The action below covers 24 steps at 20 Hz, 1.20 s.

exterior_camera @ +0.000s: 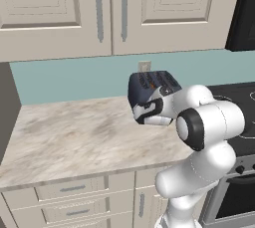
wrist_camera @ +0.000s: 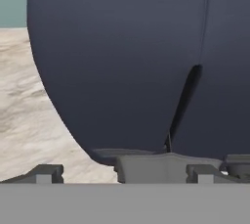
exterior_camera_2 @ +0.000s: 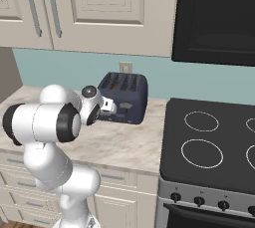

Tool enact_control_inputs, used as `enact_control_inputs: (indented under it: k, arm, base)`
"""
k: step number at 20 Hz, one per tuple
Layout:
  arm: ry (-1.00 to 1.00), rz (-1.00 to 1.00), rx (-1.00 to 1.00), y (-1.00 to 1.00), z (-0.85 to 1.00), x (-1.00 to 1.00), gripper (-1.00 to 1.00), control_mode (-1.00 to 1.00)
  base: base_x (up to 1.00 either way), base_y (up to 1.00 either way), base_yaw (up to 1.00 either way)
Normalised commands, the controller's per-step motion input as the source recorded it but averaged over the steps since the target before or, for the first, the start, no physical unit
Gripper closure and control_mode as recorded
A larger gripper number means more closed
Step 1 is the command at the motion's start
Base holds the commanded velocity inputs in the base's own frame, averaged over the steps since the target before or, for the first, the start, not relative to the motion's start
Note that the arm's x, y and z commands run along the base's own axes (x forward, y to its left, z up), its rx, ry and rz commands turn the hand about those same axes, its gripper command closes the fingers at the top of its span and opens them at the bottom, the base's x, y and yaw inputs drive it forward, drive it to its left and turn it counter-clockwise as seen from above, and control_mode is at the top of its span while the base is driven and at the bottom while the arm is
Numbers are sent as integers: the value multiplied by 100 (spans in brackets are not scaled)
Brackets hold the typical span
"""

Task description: Start the toaster. Once the lever pops up, take the bread to the plate on the dining counter.

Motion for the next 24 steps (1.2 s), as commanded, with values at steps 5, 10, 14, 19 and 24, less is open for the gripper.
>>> enact_control_inputs:
  k: [5, 10, 14, 19, 24]
  arm:
    - [-3, 0, 0, 0, 2, -4, -100, -100]
    - [0, 0, 0, 0, 16, -2, -100, -100]
    - [0, 0, 0, 0, 20, 0, -100, -100]
    - [0, 0, 0, 0, 15, -2, -100, -100]
    - [-1, 0, 0, 0, 10, -8, -100, -100]
  base:
    - [0, 0, 0]
    - [0, 0, 0]
    - [0, 0, 0]
    - [0, 0, 0]
    - [0, 0, 0]
